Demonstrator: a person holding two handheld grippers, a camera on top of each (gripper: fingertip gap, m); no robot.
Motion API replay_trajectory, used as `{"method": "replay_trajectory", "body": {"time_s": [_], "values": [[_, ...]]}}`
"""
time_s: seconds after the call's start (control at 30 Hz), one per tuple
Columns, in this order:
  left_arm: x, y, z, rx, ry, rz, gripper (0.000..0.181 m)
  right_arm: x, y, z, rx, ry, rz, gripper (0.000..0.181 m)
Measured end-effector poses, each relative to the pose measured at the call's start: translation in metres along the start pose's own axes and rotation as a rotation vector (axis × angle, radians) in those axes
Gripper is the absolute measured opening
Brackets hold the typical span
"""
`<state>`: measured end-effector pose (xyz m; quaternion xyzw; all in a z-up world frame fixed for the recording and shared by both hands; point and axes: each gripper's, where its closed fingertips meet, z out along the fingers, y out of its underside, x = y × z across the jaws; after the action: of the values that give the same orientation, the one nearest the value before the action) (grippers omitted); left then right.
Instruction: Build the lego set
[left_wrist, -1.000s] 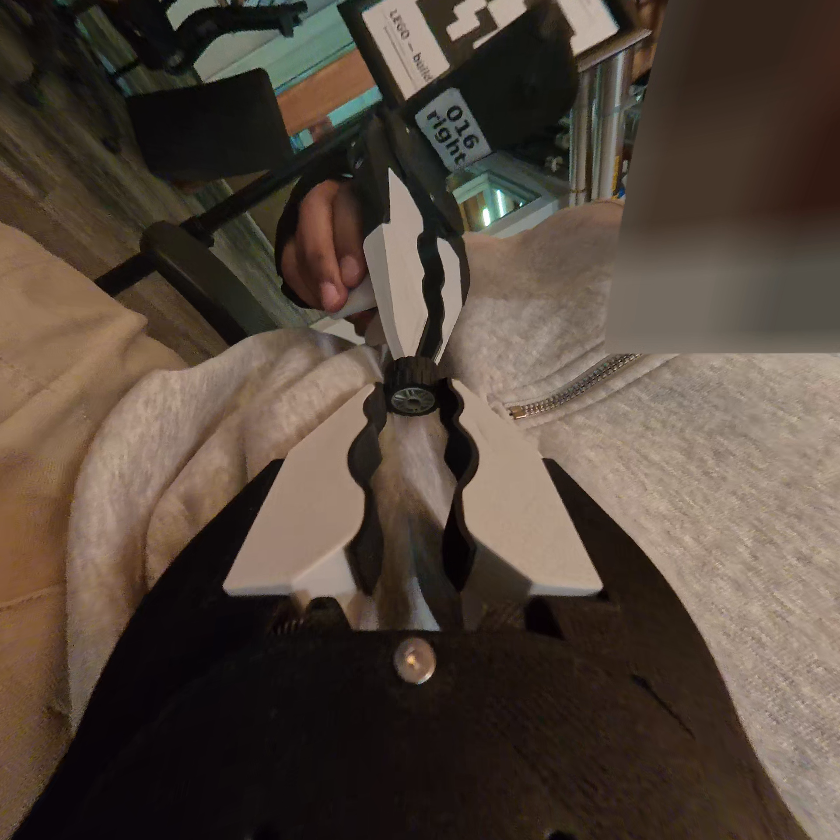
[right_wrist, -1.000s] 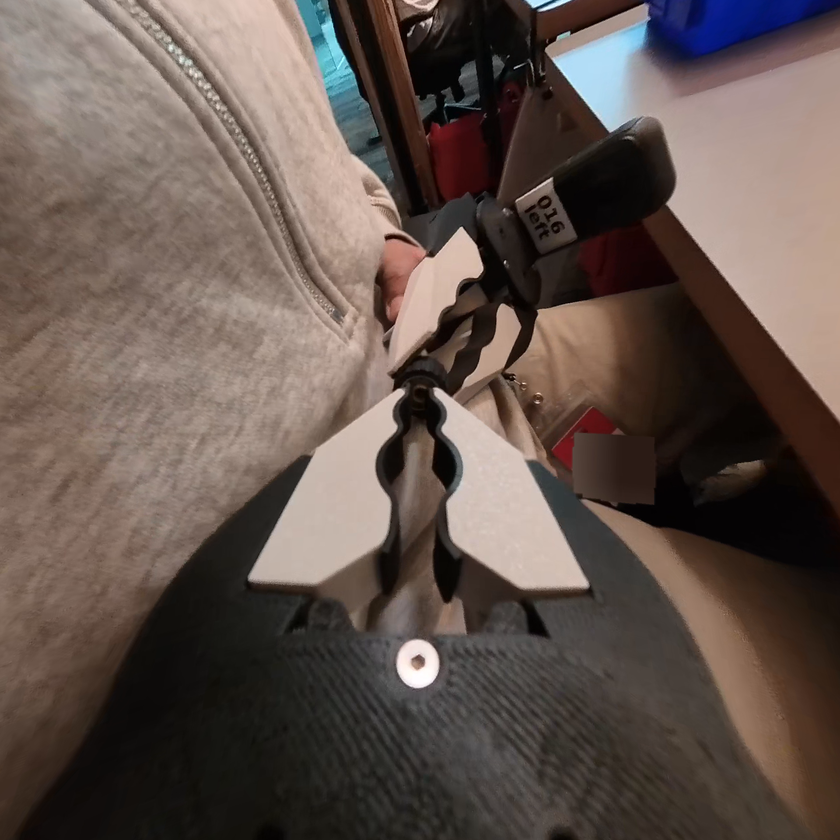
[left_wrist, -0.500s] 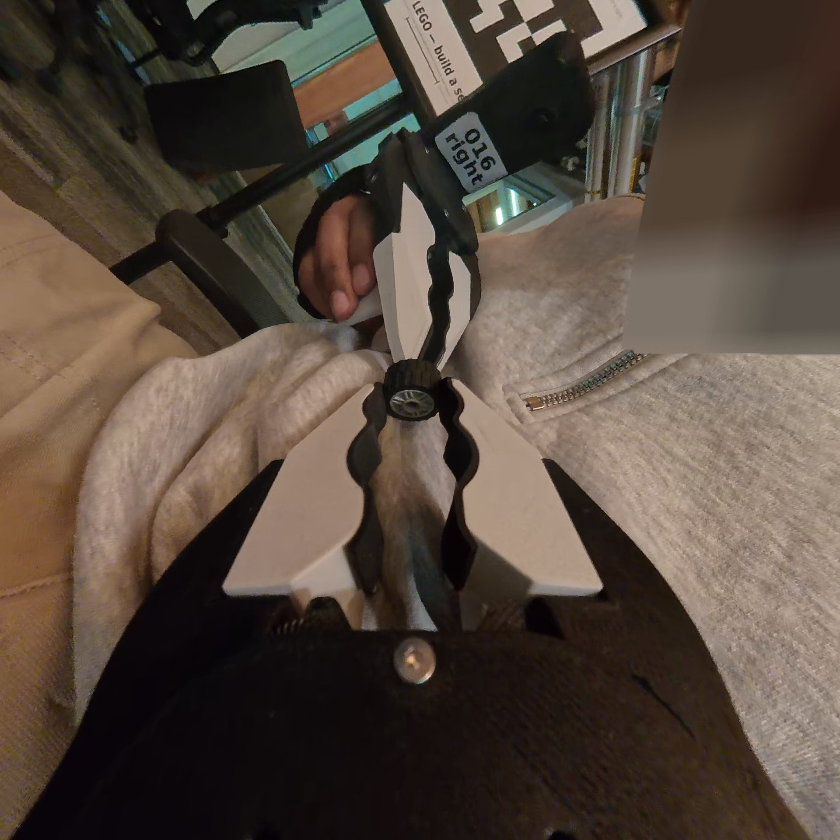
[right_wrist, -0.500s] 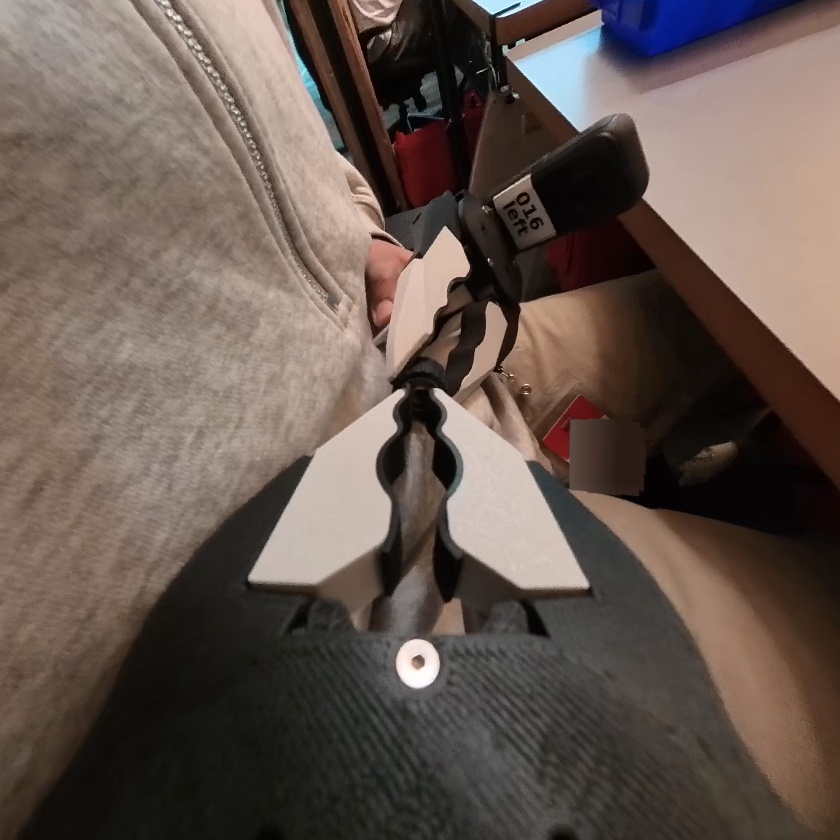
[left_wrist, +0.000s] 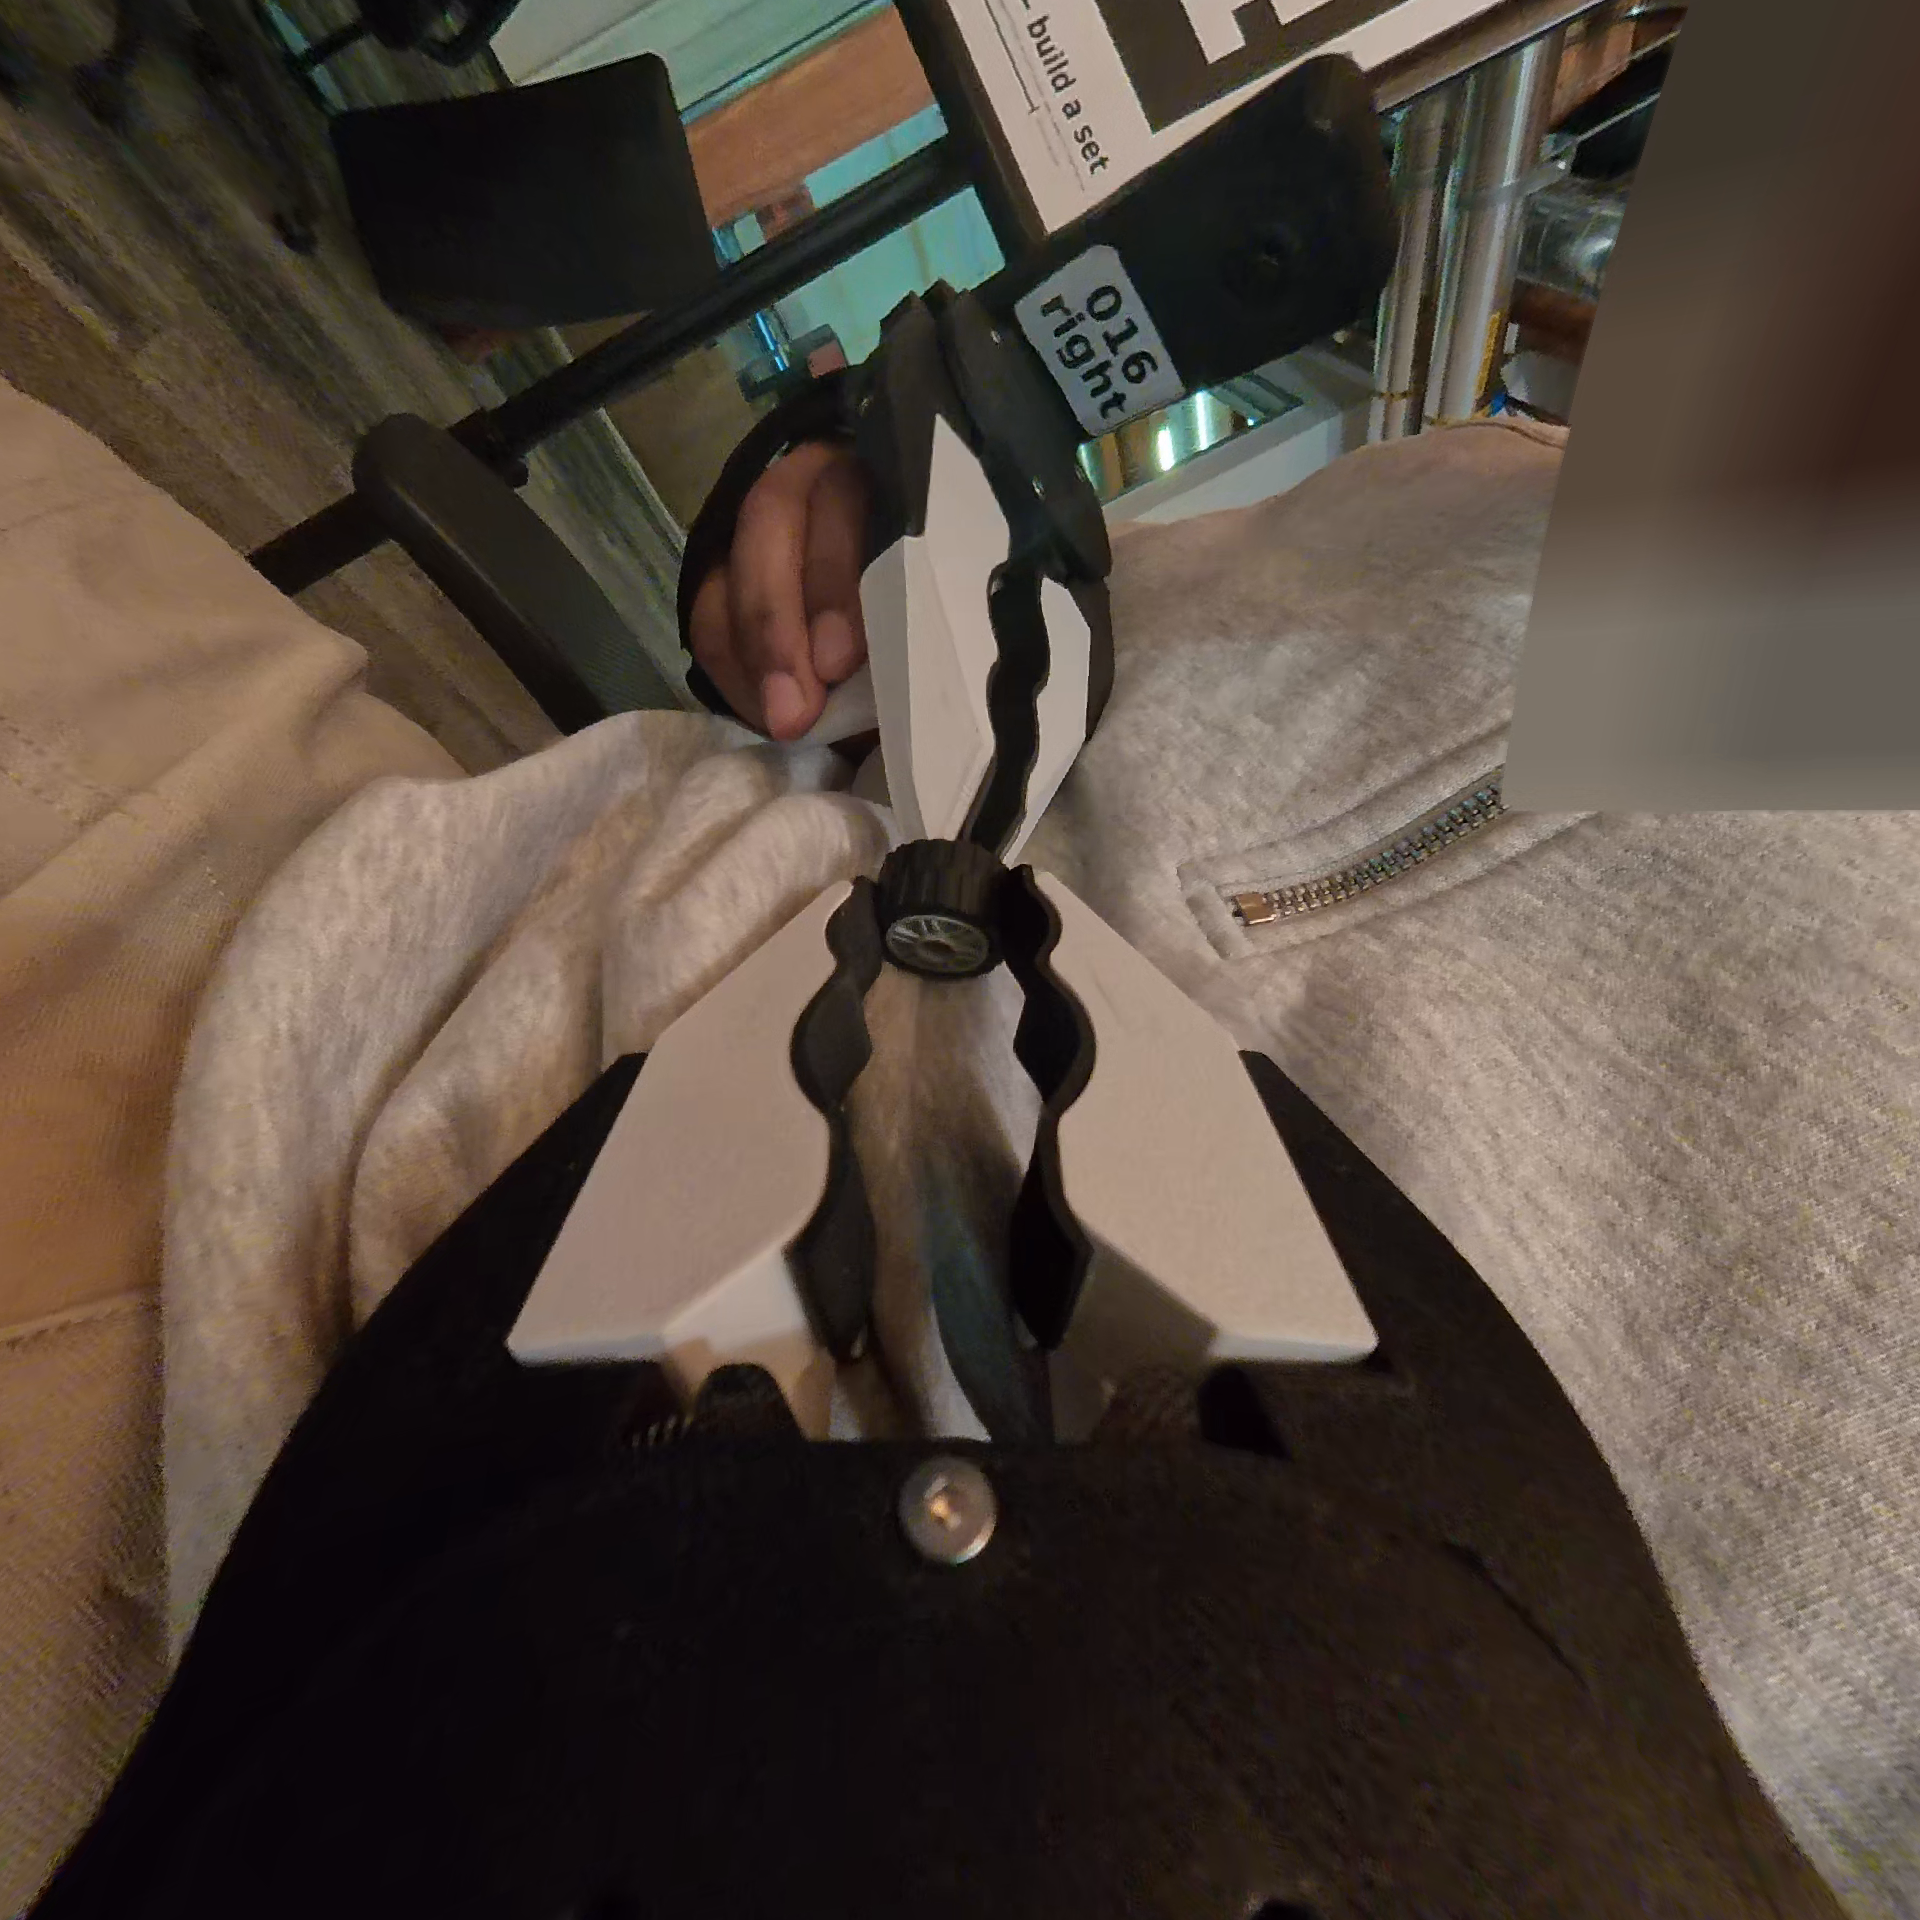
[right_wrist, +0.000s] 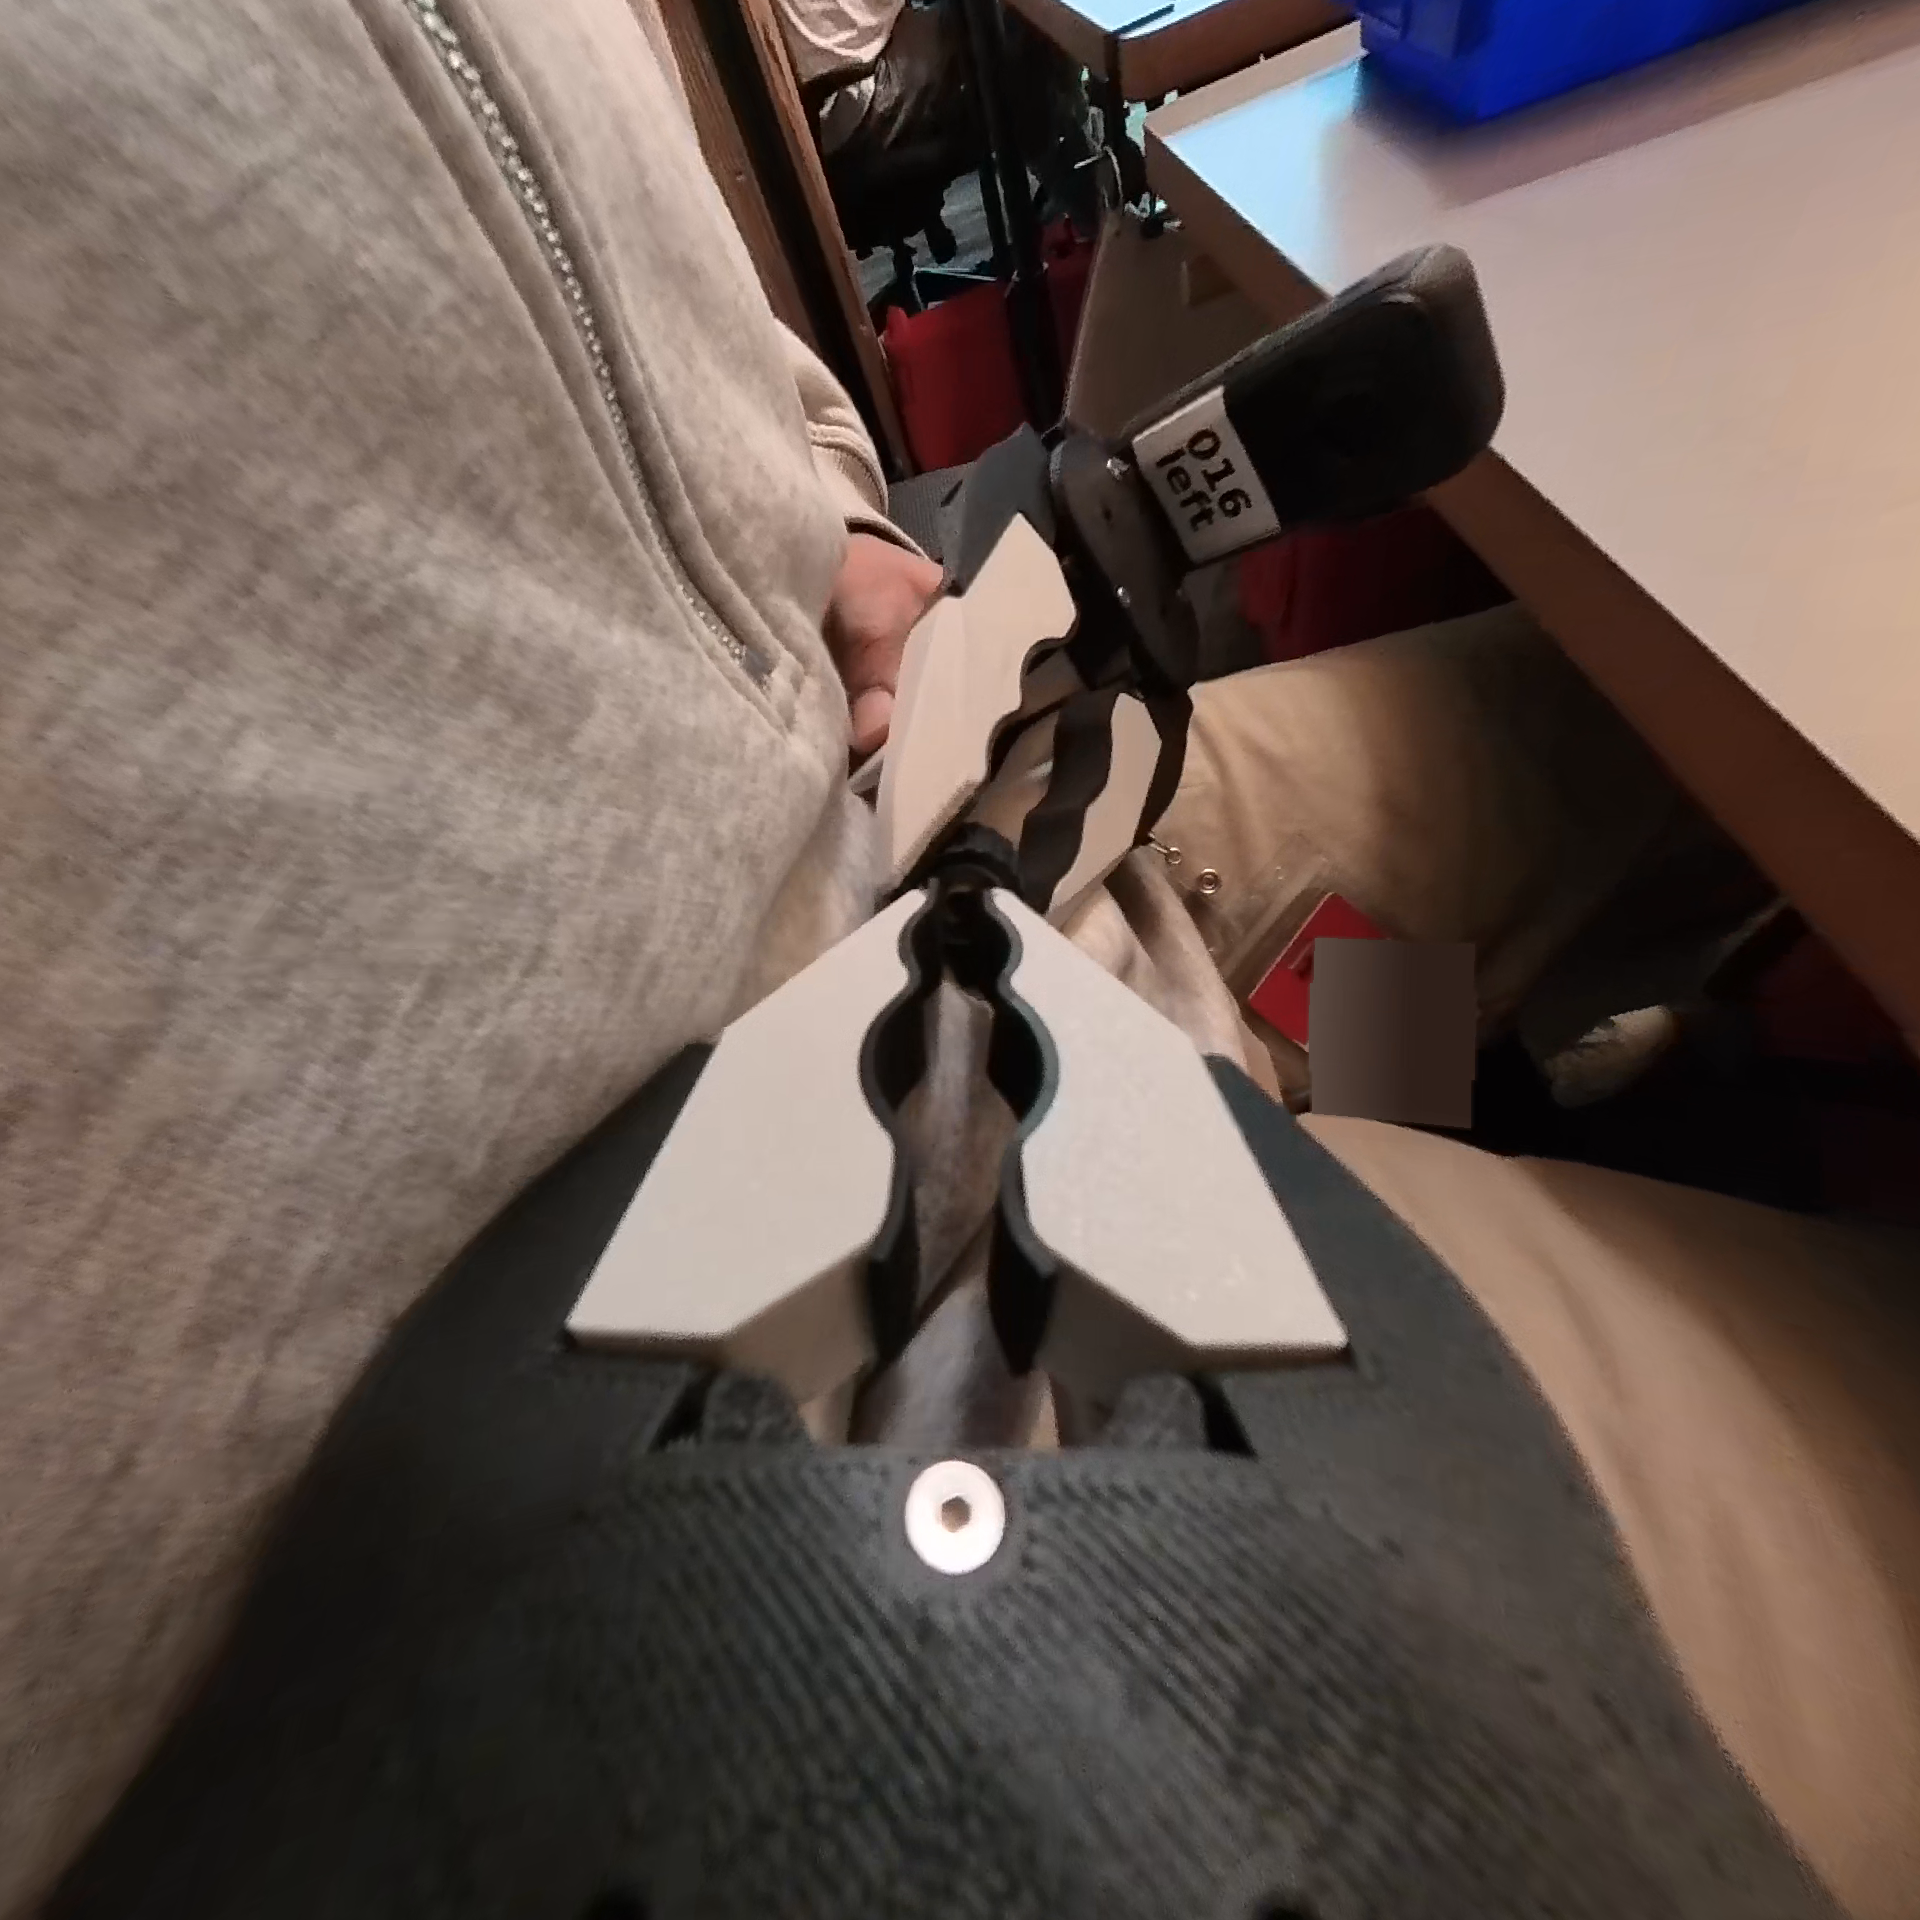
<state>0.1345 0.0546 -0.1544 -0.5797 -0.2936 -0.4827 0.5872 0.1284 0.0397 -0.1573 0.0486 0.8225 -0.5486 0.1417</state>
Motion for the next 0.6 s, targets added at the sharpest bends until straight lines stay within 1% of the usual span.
{"method": "replay_trajectory", "body": {"time_s": [0.07,0.23,0.33,0.37,0.43,0.53,0.6], "values": [[-0.002,0.001,0.0,-0.006,-0.02,0.002,0.024,0.001,0.002,0.002,-0.014,0.008,-0.002,0.001],[-0.003,-0.001,-0.001,0.01,-0.036,0.021,0.025,0.003,0.0,0.003,0.026,0.004,0.112,0.002],[-0.004,-0.002,0.0,-0.003,-0.05,0.04,0.025,0.005,0.0,0.003,0.033,-0.007,0.147,0.002],[-0.004,-0.004,0.0,-0.004,-0.058,0.052,0.026,0.006,-0.002,0.002,0.045,-0.008,0.174,0.004],[-0.004,-0.012,-0.002,0.027,-0.069,0.06,0.025,0.013,-0.005,0.0,0.081,0.039,0.164,0.004],[-0.006,-0.023,-0.006,0.054,-0.07,0.056,0.027,0.021,-0.01,-0.007,0.14,0.038,0.222,0.004],[-0.005,-0.031,-0.014,0.113,-0.056,0.047,0.029,0.026,-0.014,-0.013,0.193,0.045,0.253,0.004]]}}
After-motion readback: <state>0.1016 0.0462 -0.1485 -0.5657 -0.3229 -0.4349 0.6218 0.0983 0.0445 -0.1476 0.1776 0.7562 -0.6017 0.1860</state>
